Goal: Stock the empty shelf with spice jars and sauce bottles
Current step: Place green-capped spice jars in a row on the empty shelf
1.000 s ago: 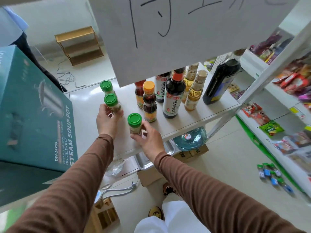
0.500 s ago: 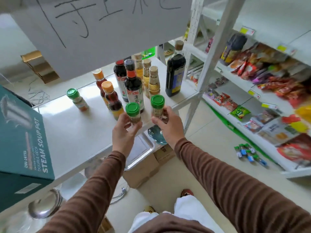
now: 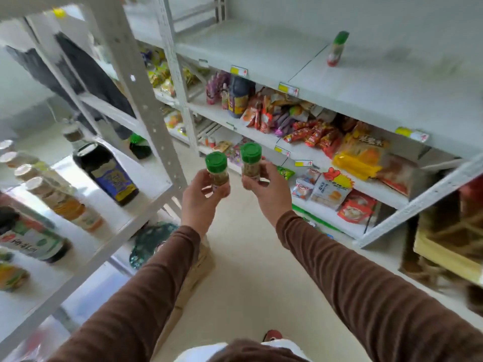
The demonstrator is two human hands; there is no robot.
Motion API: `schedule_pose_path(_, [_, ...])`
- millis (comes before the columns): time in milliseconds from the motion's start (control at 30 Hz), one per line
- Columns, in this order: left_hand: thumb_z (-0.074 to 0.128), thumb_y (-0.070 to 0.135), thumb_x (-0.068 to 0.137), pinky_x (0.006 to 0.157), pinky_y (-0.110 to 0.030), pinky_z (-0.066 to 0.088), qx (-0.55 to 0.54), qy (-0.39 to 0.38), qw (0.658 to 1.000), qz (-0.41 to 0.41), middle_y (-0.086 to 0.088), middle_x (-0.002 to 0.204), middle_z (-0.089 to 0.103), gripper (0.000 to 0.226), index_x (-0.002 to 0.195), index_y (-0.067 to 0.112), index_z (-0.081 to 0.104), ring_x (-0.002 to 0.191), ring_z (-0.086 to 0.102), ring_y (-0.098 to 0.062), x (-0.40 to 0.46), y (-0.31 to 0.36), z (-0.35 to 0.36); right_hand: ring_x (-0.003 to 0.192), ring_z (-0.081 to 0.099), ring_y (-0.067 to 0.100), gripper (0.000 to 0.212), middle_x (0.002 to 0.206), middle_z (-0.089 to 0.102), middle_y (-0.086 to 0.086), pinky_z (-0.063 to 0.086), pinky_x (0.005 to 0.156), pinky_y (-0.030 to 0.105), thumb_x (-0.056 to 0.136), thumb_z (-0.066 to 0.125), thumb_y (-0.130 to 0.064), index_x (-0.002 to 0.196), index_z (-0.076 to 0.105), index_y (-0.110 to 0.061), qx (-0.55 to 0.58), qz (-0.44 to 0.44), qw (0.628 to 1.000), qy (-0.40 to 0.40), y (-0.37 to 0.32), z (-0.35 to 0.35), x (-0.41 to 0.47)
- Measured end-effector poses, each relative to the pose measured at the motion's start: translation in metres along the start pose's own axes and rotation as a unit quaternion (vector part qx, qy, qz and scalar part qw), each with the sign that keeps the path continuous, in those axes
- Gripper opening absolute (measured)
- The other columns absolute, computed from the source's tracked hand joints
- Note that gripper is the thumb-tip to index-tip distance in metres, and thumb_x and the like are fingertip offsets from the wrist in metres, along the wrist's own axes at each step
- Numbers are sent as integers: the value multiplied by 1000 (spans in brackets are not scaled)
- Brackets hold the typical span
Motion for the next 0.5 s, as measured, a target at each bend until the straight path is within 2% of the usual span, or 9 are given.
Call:
schedule_pose_path(133, [80,16,82,85,-48,59,-11,-43,999,12,7,96,75,26,103,23,67,88,72,-20,36,20,83,95,67,12,30,100,72,-6,56,87,37,82,79,-31,107,63,-25,-4,0,999,32,19,-67,55])
schedule_pose_path(267, [80,15,82,87,-52,58,-12,-85,996,28,4,97,75,27,105,22,67,92,71,-24,87,34,147,89,64,-7,28,94,70,-19,52,78,16,81,78,-36,104,64,-30,-7,-3,997,71,32,-113,114])
schedule_pose_path(300, [80,15,82,87,-51,57,-9,-95,995,32,4,98,75,29,106,23,66,93,71,-22,103,36,161,91,64,-8,31,96,70,-20,53,79,15,81,79,-37,107,65,-30,-7,-1,997,80,35,-121,130])
schedule_pose_path(400, [80,17,83,88,-48,57,4,-121,991,51,4,100,75,30,108,21,66,95,71,-20,156,40,200,97,67,8,37,105,72,-10,56,88,32,83,79,-34,115,64,-27,-21,11,994,110,48,-142,181])
schedule_pose_path(500, [79,16,83,82,-36,58,3,-143,987,68,7,97,75,28,106,21,66,94,71,-17,209,43,236,95,67,12,37,104,73,-9,54,86,33,82,79,-37,115,64,-28,-47,14,990,135,57,-158,232])
Point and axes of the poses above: each hand's wrist, its own x-axis towards the middle knuckle, its own z-axis out of the palm, y = z × x, the point moved 7 cm from there along x, towards the middle knuckle
